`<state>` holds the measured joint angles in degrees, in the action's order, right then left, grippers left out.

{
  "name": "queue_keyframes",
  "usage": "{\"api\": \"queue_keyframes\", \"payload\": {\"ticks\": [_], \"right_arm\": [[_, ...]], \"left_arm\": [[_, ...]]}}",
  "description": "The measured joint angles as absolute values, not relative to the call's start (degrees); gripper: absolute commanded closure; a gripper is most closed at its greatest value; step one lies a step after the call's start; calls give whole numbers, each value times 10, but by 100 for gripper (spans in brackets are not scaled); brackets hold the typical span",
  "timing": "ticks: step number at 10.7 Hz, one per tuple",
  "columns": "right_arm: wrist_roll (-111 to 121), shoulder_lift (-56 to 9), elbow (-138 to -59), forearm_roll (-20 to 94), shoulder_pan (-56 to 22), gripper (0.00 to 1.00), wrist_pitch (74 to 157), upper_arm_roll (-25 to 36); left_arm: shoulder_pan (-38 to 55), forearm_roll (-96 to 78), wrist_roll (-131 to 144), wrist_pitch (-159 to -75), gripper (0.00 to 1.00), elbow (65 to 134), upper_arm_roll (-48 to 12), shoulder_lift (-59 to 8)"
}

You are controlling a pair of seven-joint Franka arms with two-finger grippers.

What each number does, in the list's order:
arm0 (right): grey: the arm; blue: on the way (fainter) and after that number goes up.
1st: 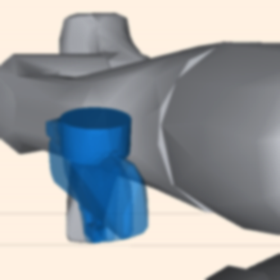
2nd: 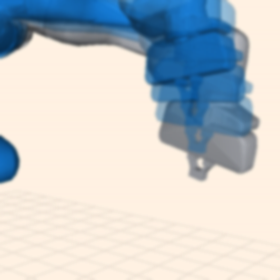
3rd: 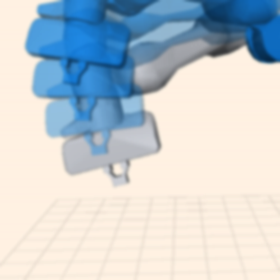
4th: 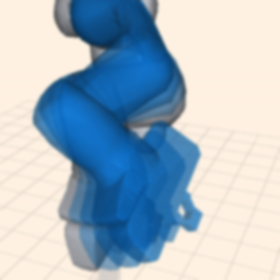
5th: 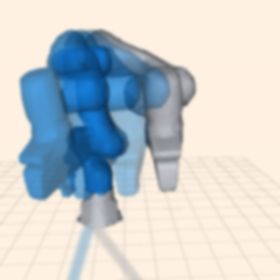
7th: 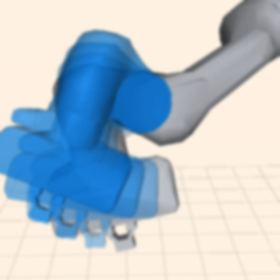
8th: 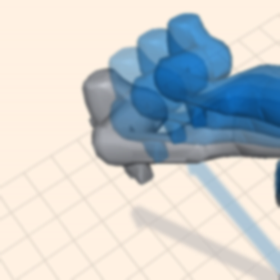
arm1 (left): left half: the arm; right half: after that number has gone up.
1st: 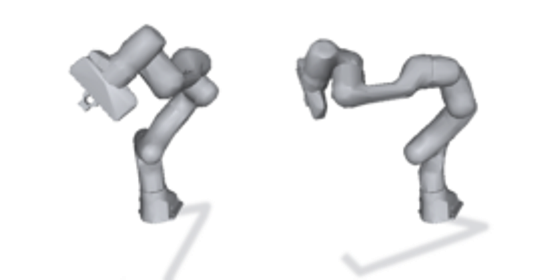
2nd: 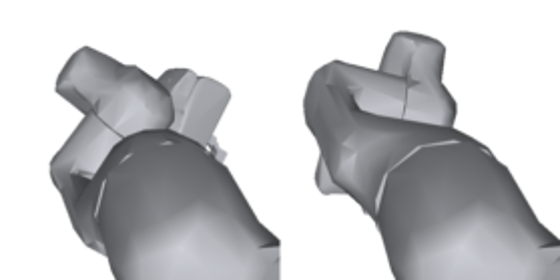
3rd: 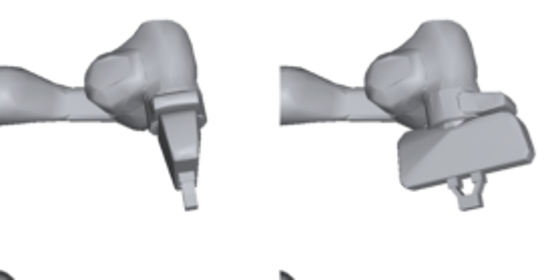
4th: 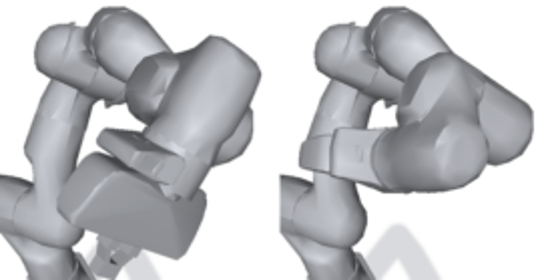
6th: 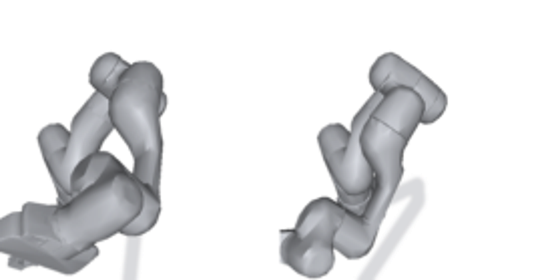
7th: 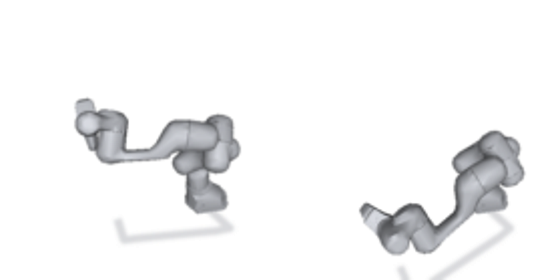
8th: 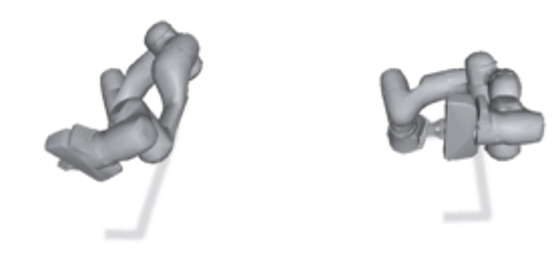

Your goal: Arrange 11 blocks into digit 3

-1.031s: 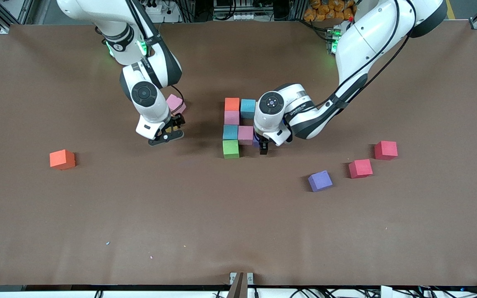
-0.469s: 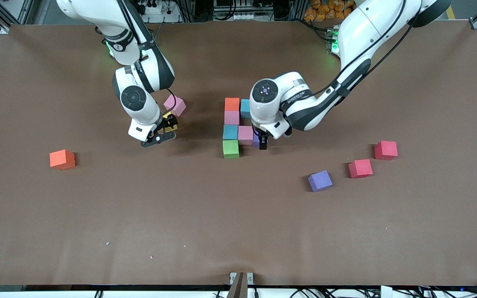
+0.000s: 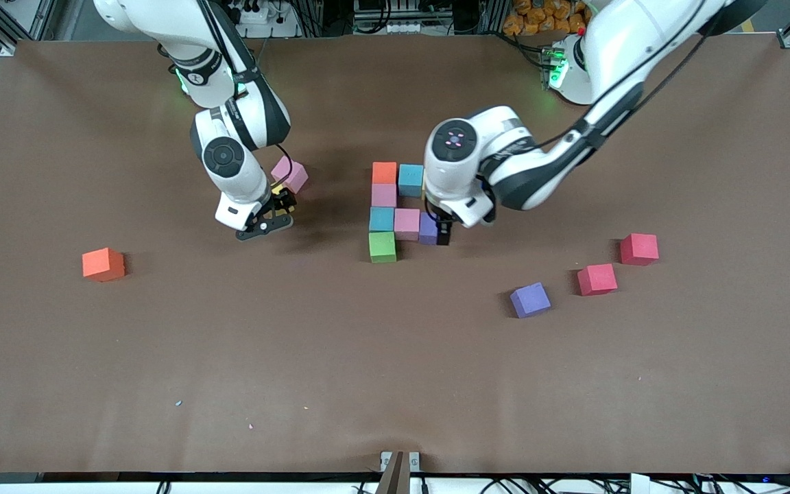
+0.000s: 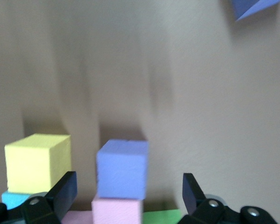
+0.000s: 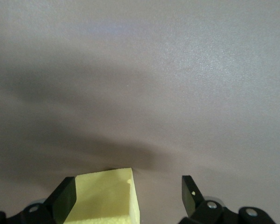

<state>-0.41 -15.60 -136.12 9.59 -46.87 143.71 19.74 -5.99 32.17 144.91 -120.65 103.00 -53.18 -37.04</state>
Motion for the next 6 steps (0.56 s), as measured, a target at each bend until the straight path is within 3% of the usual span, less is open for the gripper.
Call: {"api": "queue_keyframes", "payload": {"ticks": [6], "right_arm": [[55, -157, -1357, 126, -483, 0, 1430, 196]], "left_arm": [[-171, 322, 1349, -1205, 0, 982, -516, -372]]}}
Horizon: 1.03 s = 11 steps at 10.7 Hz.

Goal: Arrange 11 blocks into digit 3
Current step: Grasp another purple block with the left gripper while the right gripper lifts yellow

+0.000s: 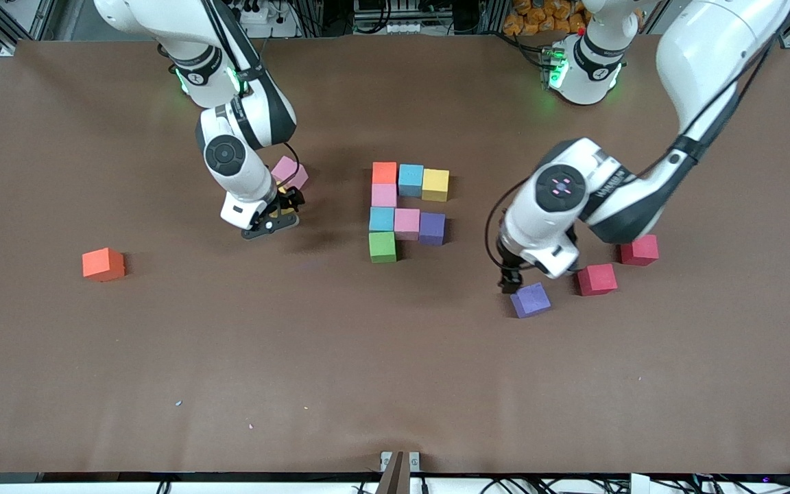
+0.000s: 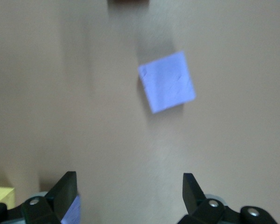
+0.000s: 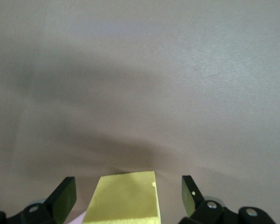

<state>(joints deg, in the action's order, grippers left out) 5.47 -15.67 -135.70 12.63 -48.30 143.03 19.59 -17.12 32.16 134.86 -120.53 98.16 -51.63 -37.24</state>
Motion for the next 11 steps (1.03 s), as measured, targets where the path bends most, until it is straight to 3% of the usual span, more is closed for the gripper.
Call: {"api": "queue_keyframes", "payload": {"ticks": [5, 11], "right_arm": [[178, -172, -1362, 147, -471, 0, 1421, 199], [204, -201, -1362, 237, -466, 0, 1374, 200]], "left_arm": [[-169, 322, 1335, -1254, 0, 968, -448, -398], [-163, 322, 1353, -1294, 0, 967, -417, -434]]}}
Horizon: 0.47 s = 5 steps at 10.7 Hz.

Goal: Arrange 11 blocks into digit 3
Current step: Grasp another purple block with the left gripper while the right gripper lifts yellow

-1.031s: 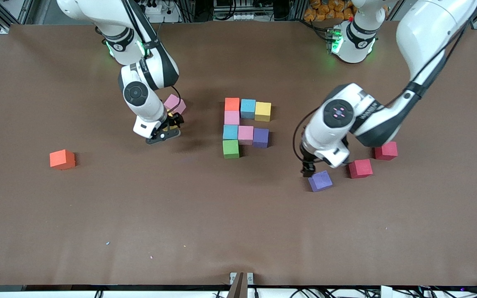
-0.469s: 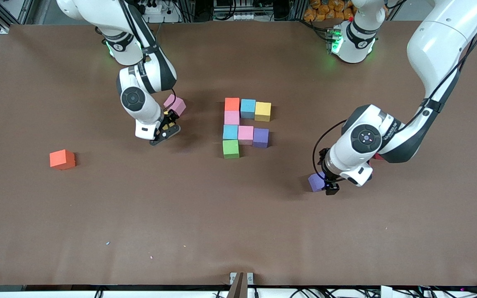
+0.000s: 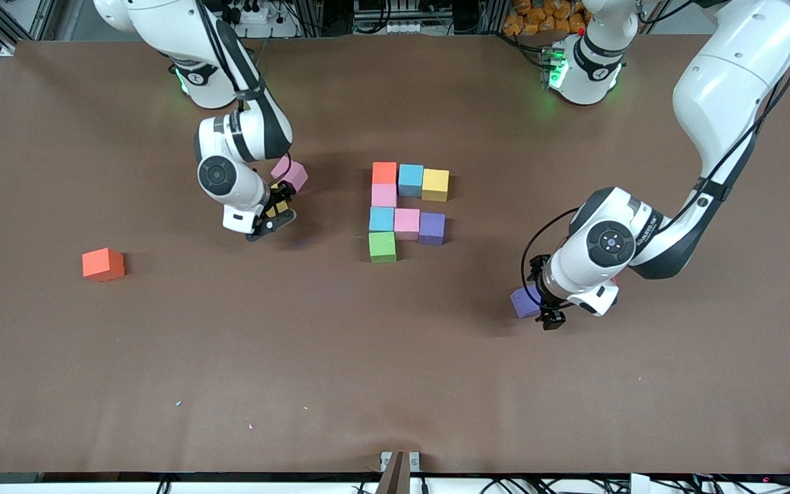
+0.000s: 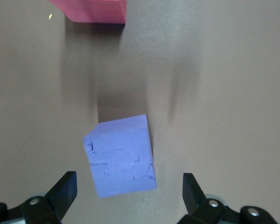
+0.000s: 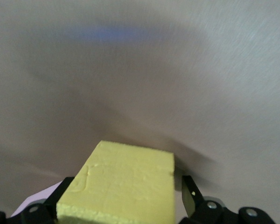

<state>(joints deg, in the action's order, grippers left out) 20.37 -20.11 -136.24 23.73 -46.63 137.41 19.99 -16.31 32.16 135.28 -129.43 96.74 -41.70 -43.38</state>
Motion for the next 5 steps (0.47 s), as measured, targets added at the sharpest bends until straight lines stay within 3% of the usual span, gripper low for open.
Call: {"api": "queue_keyframes", "payload": {"ticks": [1, 2, 4, 5], "right_arm": [[205, -203, -1361, 251, -466, 0, 1373, 202], [205, -203, -1361, 258, -466, 12, 1372, 203], [205, -203, -1360, 259, -465, 64, 1370, 204], [205, -203, -1360, 260, -465, 79, 1368, 206]], "left_arm": [[-163, 322, 1357, -1297, 0, 967, -413, -441], [-162, 322, 1362, -1299, 0, 967, -410, -447], [-162, 322, 1367, -1300, 0, 968, -406, -454], [-161, 322, 1369, -1301, 0, 968, -403, -457]]}}
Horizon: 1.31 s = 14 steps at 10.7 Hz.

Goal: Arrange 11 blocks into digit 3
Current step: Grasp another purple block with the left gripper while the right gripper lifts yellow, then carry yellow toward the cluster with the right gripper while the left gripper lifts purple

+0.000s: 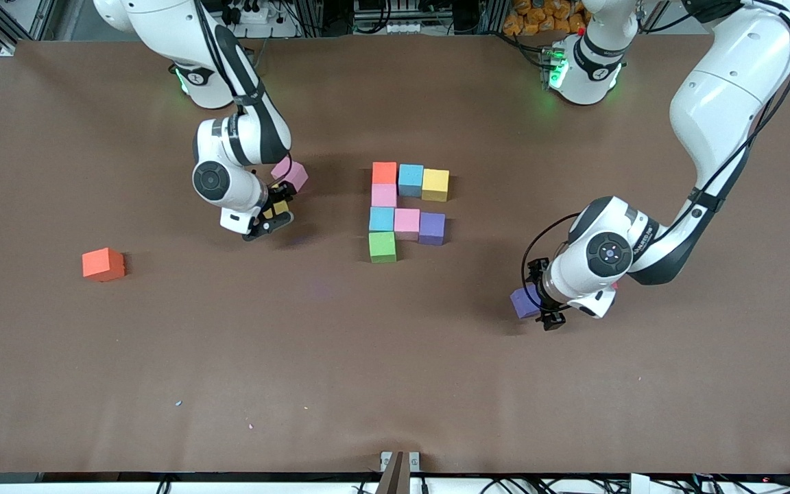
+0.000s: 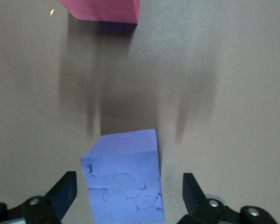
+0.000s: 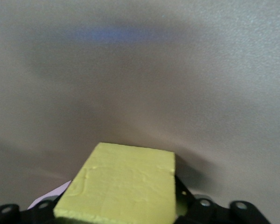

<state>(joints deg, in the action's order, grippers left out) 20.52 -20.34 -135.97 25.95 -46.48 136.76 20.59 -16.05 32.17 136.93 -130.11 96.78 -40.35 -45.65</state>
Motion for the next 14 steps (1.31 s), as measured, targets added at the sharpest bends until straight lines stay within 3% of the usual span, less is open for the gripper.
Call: {"api": "queue_keyframes", "payload": {"ticks": [1, 5, 9, 14], "right_arm": [[205, -203, -1358, 260, -465, 88, 1363, 207], [206, -204, -1330, 267, -465, 91, 1314, 203], [190, -221, -1222, 270, -464, 96, 1289, 207], [16, -317, -1048, 279, -465, 100, 1288, 205]], "left_arm": [[-155, 322, 1374, -1305, 0, 968, -397, -459], [-123, 322, 1396, -1320, 0, 968, -364, -468], [-123, 325, 1438, -1324, 0, 966, -363, -468], [-115, 343, 1443, -1324, 0, 966, -363, -468]]}}
